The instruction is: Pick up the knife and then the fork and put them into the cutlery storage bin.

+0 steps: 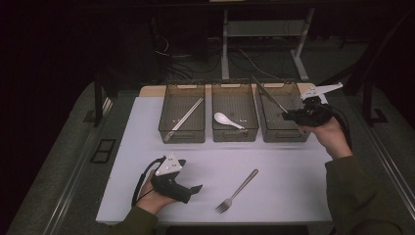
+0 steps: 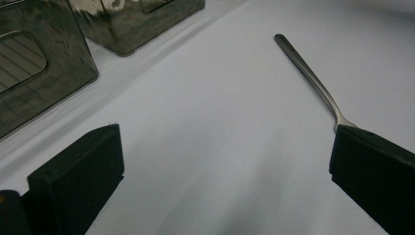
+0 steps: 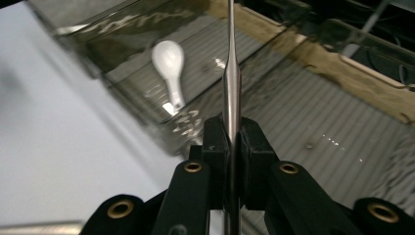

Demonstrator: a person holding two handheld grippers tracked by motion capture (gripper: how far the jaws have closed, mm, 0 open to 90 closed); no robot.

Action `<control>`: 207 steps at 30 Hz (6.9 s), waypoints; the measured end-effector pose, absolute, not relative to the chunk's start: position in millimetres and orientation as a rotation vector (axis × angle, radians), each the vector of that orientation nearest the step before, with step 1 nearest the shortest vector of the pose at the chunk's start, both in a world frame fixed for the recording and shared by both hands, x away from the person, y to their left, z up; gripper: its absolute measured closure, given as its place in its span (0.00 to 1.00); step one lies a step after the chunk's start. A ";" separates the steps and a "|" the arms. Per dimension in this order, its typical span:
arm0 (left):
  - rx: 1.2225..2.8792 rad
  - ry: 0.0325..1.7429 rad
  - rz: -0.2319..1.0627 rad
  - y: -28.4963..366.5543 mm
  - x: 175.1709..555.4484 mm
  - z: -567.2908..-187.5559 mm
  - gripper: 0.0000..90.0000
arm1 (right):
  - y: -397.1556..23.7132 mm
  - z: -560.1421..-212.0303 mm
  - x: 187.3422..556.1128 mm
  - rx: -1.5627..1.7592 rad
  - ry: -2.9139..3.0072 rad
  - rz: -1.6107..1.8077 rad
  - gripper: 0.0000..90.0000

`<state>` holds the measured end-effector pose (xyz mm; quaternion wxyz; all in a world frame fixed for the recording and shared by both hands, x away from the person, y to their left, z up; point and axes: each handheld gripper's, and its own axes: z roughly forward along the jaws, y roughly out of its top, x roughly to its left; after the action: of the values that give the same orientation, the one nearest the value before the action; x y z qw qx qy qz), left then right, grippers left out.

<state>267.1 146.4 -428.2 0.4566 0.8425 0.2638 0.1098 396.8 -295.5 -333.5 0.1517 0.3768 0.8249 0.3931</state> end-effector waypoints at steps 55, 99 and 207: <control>2.094 0.643 0.237 144.5 267.0 -431.0 0.00 | -311.2 -391.1 469.0 1.400 2.398 0.733 0.81; 2.130 0.517 0.098 105.6 248.1 -417.4 0.48 | -290.9 -405.1 293.6 1.012 2.453 1.235 0.43; 2.343 0.056 0.059 42.1 267.6 -416.9 0.94 | -210.2 -393.4 273.8 0.469 2.769 1.204 0.50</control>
<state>267.6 42.1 -416.9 0.3880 0.9211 0.0219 0.0232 273.8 -210.2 -393.4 0.0432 0.1534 0.9054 0.3936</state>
